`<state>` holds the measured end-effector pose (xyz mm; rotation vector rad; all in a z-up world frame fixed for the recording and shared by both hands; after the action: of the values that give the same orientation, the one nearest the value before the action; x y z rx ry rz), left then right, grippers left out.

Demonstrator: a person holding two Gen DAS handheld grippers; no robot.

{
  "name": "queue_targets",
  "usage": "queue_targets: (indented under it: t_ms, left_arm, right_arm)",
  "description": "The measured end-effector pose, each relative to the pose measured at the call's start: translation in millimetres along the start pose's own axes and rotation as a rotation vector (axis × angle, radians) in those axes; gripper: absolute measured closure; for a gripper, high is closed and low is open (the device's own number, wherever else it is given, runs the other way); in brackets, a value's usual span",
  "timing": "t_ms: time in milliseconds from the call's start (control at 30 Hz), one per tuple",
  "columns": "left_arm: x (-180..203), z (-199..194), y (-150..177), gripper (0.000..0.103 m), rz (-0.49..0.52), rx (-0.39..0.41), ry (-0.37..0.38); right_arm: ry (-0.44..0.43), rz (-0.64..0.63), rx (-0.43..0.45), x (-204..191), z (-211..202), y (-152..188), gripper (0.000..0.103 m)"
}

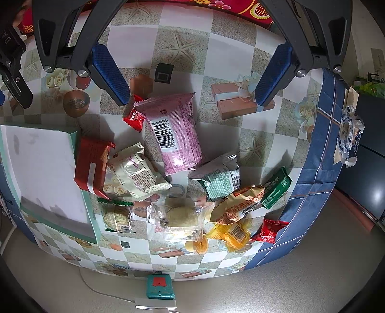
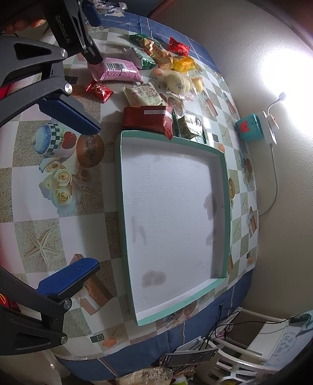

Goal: Organize snacks

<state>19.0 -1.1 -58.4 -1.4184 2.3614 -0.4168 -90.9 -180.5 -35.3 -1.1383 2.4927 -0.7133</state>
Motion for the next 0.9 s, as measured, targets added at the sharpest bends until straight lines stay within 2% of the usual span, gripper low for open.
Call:
queue_targets:
  t_ms: [900]
  left_arm:
    - [-0.6, 0.2, 2.8, 0.000, 0.001, 0.001, 0.000]
  right_arm:
    - [0.005, -0.005, -0.002, 0.0, 0.2, 1.0, 0.000]
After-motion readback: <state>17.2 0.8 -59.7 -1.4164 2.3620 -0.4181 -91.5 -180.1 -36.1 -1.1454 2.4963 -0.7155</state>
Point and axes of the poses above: each gripper's, at about its wrist camera, not at the fingertips, and z roughly the way its jaws point, x to its right, y to its underside, the point moved 6 cm from there along z, roughly the way its jaws point, and after that the axes turned 7 degrees about x, right-handed, at the moved point
